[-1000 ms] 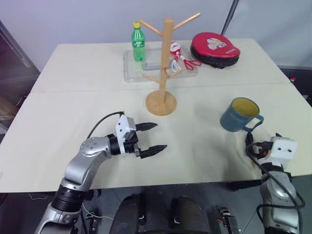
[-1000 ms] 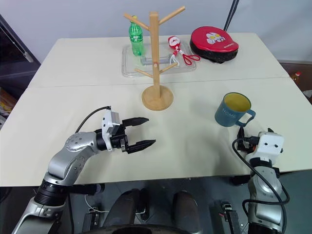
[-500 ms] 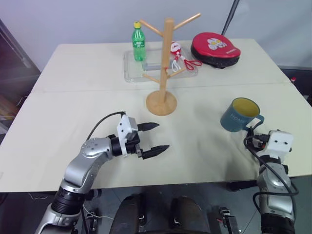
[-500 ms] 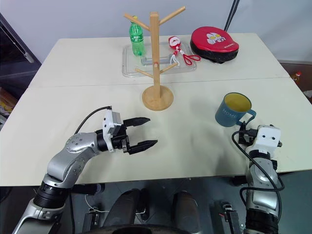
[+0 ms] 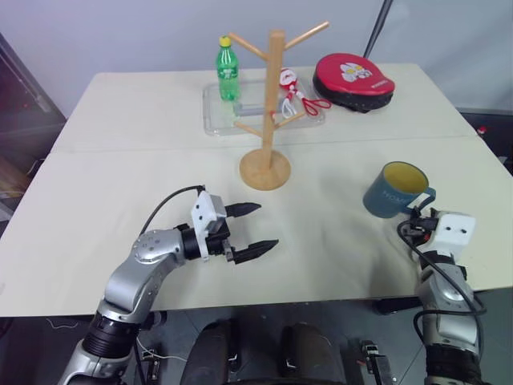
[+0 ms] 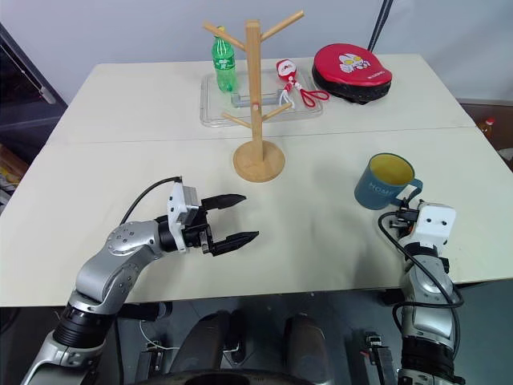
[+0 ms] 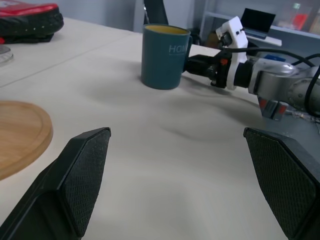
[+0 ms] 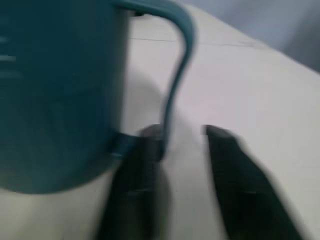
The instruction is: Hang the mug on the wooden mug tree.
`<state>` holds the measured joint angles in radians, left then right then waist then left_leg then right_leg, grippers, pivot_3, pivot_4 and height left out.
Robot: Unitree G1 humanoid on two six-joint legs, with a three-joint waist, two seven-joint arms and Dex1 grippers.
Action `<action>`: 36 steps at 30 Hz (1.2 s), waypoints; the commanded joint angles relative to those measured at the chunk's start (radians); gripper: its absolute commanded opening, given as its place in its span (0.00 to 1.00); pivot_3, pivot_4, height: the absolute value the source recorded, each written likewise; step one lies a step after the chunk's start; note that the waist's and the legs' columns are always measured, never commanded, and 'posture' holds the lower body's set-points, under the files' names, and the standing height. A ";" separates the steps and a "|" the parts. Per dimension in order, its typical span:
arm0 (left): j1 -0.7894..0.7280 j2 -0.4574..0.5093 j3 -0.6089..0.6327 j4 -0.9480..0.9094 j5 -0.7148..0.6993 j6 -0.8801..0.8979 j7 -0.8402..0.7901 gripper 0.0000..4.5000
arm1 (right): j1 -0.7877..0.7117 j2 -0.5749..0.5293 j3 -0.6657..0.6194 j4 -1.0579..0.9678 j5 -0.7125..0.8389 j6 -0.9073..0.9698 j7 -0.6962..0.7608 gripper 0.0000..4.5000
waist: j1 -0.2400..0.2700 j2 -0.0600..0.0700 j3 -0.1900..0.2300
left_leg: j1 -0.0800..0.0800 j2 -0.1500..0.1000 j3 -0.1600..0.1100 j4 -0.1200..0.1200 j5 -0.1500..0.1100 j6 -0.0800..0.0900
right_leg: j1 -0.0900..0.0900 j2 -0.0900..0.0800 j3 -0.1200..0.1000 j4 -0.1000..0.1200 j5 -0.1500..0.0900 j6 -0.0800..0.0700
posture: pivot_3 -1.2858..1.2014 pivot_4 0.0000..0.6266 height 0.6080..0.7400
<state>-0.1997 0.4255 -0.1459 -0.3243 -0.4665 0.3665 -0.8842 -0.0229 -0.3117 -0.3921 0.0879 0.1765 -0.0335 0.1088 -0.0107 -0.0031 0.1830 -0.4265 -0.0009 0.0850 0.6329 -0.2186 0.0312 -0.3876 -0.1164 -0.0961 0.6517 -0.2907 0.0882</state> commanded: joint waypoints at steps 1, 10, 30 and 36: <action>0.007 0.004 0.005 -0.040 -0.006 -0.012 0.003 1.00 | -0.008 0.002 0.002 -0.040 0.031 -0.008 0.028 0.01 | 0.000 0.000 0.000 | 0.000 0.000 0.000 0.000 0.000 0.000 | 0.000 0.000 0.000 0.000 0.000 0.000 | 0.52 0.24 1.00; 0.007 0.019 0.035 0.007 0.006 -0.035 0.003 1.00 | 0.045 -0.100 0.160 -0.257 -0.055 -0.011 0.197 0.01 | -0.001 0.001 0.000 | 0.000 0.000 0.000 0.000 0.000 0.000 | -0.001 0.000 0.000 0.000 0.000 0.000 | 0.52 0.24 1.00; -0.038 0.109 0.334 0.115 -0.072 -0.073 0.022 1.00 | -0.717 -0.219 0.605 -0.495 -0.243 0.631 0.386 0.01 | 0.001 -0.001 0.001 | -0.002 -0.001 0.000 0.002 0.000 0.000 | -0.001 -0.002 -0.001 0.000 0.000 0.000 | 0.52 0.24 1.00; -0.030 0.115 0.346 0.095 -0.086 -0.066 0.036 1.00 | -0.742 -0.225 0.623 -0.489 -0.276 0.665 0.405 0.01 | -0.002 -0.002 0.001 | -0.002 -0.001 0.000 0.002 0.000 0.000 | -0.001 -0.002 -0.001 0.000 0.000 0.000 | 0.52 0.24 1.00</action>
<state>-0.2300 0.5315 0.1760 -0.1952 -0.5354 0.3021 -0.8521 -0.7302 -0.5303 0.2366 -0.3820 -0.0816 0.6353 0.5113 -0.0129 -0.0047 0.1839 -0.4285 -0.0019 0.0849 0.6351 -0.2186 0.0309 -0.3889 -0.1180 -0.0968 0.6518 -0.2905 0.0882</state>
